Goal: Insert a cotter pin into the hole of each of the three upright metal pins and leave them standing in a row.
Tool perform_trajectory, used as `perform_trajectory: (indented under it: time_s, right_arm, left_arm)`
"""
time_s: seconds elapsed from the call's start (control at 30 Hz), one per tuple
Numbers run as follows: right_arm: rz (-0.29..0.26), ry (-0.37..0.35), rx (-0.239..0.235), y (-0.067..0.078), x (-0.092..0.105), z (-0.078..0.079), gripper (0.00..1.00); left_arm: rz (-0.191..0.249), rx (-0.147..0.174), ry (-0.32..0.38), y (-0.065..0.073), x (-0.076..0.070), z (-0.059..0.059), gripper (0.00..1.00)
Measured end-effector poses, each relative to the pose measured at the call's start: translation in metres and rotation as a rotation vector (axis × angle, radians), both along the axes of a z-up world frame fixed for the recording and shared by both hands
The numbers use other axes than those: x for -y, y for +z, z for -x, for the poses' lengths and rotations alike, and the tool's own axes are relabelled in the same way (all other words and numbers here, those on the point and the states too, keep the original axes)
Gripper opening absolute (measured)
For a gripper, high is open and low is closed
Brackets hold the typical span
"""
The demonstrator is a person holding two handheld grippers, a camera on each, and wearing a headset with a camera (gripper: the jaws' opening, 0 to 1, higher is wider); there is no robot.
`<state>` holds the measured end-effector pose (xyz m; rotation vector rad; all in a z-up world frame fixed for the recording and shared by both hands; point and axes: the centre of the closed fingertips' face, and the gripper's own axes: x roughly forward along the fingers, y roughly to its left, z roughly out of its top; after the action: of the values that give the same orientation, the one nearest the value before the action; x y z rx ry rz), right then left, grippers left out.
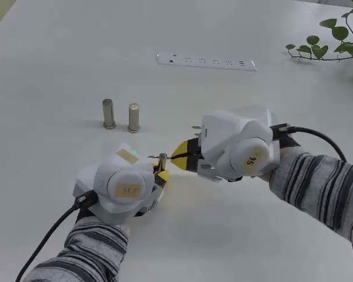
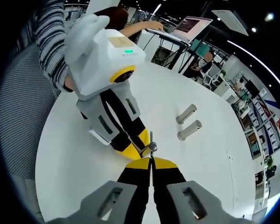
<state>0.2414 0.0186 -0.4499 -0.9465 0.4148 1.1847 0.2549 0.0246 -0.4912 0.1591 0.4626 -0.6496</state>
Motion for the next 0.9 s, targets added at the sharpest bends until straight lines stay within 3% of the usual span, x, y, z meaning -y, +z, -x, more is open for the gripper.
perform_trajectory:
  time_s: [0.27, 0.43, 0.57, 0.77, 0.9]
  right_arm:
    - [-0.043, -0.048, -0.031, -0.001, 0.004, -0.001, 0.03]
    - [-0.151, -0.148, -0.08, 0.004, 0.008, -0.005, 0.1]
    - [-0.174, -0.202, -0.081, 0.006, 0.017, -0.011, 0.13]
    - [-0.237, -0.275, -0.109, 0.009, 0.024, -0.015, 0.15]
    - [-0.32, -0.346, -0.162, 0.013, 0.026, -0.016, 0.17]
  left_arm:
    - [-0.003, 0.001, -0.002, 0.0, 0.0, 0.0, 0.05]
    - [-0.004, 0.001, -0.01, 0.0, 0.0, 0.0, 0.05]
    - [-0.009, -0.001, -0.022, 0.0, -0.001, -0.001, 0.05]
    - [0.002, 0.006, -0.005, 0.006, -0.015, -0.009, 0.05]
    - [0.007, 0.012, 0.009, 0.011, -0.029, -0.017, 0.05]
